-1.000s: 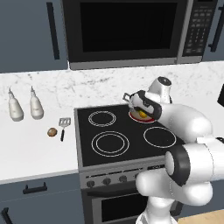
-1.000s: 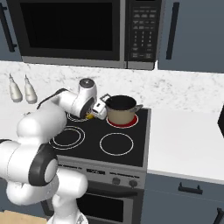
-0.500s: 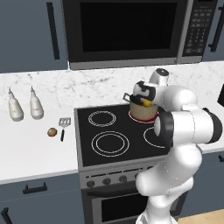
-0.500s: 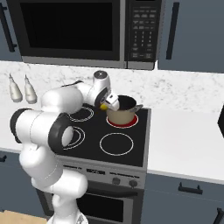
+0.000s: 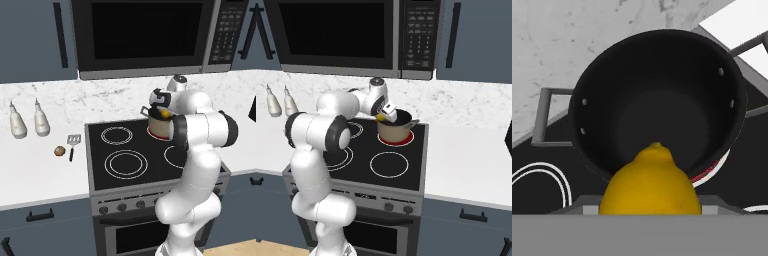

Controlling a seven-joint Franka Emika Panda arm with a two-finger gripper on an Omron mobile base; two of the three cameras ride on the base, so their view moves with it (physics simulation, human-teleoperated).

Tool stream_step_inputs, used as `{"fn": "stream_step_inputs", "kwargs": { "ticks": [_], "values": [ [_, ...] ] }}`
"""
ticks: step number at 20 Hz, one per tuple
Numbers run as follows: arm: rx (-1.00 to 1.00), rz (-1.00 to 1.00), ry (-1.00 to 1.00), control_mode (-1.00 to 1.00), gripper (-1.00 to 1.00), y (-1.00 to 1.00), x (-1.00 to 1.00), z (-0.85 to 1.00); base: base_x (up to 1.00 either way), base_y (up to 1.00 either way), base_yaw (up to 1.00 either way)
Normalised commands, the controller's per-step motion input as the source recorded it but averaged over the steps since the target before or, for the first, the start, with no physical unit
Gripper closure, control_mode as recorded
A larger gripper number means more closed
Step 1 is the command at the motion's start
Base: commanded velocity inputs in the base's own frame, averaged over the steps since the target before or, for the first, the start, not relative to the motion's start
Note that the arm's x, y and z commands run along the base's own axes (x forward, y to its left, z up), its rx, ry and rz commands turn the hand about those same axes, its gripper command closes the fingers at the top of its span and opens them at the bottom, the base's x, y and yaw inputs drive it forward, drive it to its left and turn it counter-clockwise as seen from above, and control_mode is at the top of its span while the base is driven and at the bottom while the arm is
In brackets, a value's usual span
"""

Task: Put the lemon and mushroom in the pot. Retrieve the spatula and lightly stir the vegetables in the pot.

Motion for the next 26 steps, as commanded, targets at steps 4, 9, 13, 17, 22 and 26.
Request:
{"fn": "stream_step_inputs", "kwargs": {
  "ticks": [4, 9, 13, 17, 22, 26],
  "values": [
    [0.0, 0.0, 0.0, -1.0, 1.0, -0.2, 0.37, -0.32, 0.0, 0.0, 0.0],
    [0.0, 0.0, 0.0, -1.0, 1.0, -0.17, 0.34, -0.29, 0.0, 0.0, 0.0],
    [0.0, 0.0, 0.0, -1.0, 1.0, -0.15, 0.29, -0.27, 0.0, 0.0, 0.0],
    [0.0, 0.0, 0.0, -1.0, 1.0, -0.09, 0.3, -0.28, 0.0, 0.0, 0.0],
    [0.0, 0.0, 0.0, -1.0, 1.0, -0.02, 0.32, -0.23, 0.0, 0.0, 0.0],
    [0.0, 0.0, 0.0, -1.0, 1.0, 0.0, 0.28, -0.17, 0.0, 0.0, 0.0]
  ]
}}
